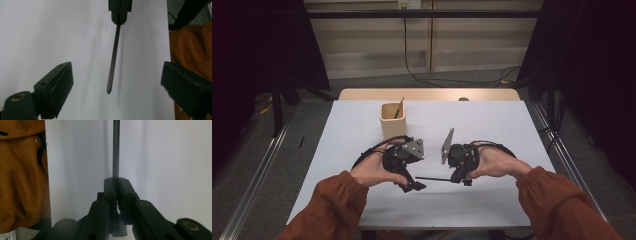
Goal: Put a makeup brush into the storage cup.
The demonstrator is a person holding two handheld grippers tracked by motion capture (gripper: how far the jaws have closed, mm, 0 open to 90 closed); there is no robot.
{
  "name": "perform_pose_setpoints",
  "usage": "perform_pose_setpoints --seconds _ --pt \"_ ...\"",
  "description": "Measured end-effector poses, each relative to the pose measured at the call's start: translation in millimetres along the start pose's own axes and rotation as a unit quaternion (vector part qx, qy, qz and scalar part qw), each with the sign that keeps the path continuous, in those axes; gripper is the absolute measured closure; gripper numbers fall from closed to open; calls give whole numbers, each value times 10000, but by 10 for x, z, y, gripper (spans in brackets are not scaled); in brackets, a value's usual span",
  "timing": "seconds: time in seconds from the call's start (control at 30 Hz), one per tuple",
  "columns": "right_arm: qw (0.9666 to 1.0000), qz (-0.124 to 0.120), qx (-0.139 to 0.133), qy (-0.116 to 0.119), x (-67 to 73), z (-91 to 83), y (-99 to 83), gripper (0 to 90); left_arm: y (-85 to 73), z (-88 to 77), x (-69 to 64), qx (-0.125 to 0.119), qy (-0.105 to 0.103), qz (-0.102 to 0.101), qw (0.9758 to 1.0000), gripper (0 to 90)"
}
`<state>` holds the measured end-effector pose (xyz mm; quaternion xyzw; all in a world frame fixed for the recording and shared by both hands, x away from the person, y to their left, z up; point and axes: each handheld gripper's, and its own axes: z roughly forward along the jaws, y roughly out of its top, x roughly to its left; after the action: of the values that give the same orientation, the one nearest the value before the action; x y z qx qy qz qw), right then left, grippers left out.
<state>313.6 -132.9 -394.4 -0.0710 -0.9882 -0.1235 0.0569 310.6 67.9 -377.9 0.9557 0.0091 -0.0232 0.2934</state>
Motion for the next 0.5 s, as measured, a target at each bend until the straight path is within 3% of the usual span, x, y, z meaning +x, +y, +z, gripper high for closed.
perform_pose_setpoints --seconds 0.07,0.27,0.37,0.5 --pt "10000 13 33 -8 3 -9 3 855 12 38 -13 152 -31 100 9998 110" --pt "10000 -15 85 11 10 1 8 855 23 125 -6 431 -108 133 9989 127" --pt "9999 -45 105 27 11 10 20 855 19 146 5 521 -103 179 9984 184" --pt "9999 -29 134 48 15 15 29 855 14 153 20 565 -50 197 9982 334"
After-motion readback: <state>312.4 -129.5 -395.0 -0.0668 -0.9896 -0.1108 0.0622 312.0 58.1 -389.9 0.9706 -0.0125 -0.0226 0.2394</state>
